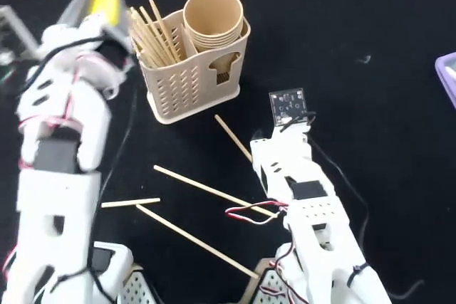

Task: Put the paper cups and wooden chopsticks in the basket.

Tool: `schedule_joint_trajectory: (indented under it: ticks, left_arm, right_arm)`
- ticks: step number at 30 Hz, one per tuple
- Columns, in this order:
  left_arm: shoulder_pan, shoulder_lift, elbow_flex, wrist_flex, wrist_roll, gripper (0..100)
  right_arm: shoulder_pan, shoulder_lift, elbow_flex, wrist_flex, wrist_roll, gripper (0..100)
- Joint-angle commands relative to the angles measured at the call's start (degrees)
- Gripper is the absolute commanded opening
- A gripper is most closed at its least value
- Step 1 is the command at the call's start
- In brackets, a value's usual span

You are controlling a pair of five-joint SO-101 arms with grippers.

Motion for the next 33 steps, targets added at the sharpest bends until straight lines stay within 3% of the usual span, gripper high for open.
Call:
schedule_joint_trajectory:
  ticks: [1, 6, 13, 19, 24, 33]
  left_arm:
    - [7.69, 10.11, -7.96, -4.66, -5.98, 3]
    - [8.75, 20.31, -13.32, -4.75, -15.56, 3]
    - [8.66, 24.53, -14.02, -3.60, -16.97, 3]
    - [6.20, 24.53, -18.07, 5.80, -17.32, 4]
    - [3.30, 24.53, -23.69, 16.62, -16.97, 15]
    - [3.38, 23.91, -31.43, 27.16, -17.05, 16]
  right_arm:
    - [-0.88, -1.71, -0.22, -1.23, 0.00, 15.2]
    - [-0.88, -1.71, -0.22, -1.23, 0.00, 15.2]
    - [-0.88, -1.71, -0.31, -1.23, 0.00, 15.2]
    - [-0.88, -1.71, -0.31, -1.23, 0.00, 15.2]
    - [-0.88, -1.71, -0.31, -1.23, 0.00, 15.2]
    - [-0.88, -1.71, -0.22, -1.23, 0.09, 15.2]
